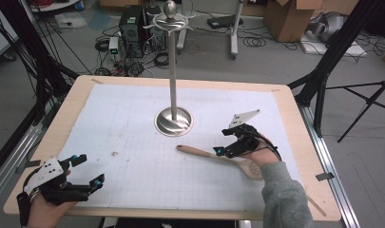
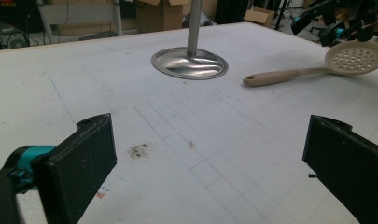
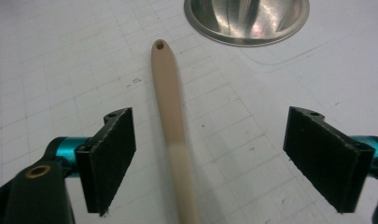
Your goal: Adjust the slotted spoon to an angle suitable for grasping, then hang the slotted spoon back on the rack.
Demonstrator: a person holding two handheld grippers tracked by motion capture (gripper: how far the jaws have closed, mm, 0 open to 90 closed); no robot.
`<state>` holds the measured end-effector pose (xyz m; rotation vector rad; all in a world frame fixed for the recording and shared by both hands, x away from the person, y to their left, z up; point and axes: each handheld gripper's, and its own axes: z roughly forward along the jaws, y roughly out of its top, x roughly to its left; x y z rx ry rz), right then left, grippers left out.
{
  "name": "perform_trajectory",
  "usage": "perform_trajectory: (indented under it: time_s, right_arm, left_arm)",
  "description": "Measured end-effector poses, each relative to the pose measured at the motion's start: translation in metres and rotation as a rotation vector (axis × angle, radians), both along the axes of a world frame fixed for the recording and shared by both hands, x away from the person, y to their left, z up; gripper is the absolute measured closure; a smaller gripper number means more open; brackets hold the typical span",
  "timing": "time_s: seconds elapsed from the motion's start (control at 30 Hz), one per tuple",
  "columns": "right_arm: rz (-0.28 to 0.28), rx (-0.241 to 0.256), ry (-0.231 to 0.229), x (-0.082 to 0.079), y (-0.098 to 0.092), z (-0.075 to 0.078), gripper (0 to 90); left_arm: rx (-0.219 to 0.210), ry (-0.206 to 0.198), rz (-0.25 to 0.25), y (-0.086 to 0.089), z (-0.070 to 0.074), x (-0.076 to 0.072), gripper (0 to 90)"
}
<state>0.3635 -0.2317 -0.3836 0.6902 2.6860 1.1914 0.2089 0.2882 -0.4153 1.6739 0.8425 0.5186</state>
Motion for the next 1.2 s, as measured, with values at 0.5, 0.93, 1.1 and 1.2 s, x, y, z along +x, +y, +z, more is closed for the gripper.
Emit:
perform_trajectory:
  time_s: [0.5,0.93,1.1,1.2]
  right_arm:
    - [0.042,-0.027,0.002,-0.011,-0.025,0.0,14.8]
    - [0.093,-0.097,0.026,-0.013,-0.024,-0.008,14.9]
    - [0.116,-0.109,0.034,-0.013,-0.022,-0.011,14.9]
    - [0.12,-0.115,0.039,-0.014,-0.021,-0.011,14.9]
  left_arm:
    - [-0.001,0.011,0.0,-0.001,-0.002,0.001,2.9]
    - [-0.001,0.014,-0.004,-0.001,-0.003,0.001,3.0]
    - [-0.003,0.014,-0.007,-0.001,-0.004,0.001,3.0]
    - [-0.001,0.014,-0.009,-0.002,-0.004,0.001,3.0]
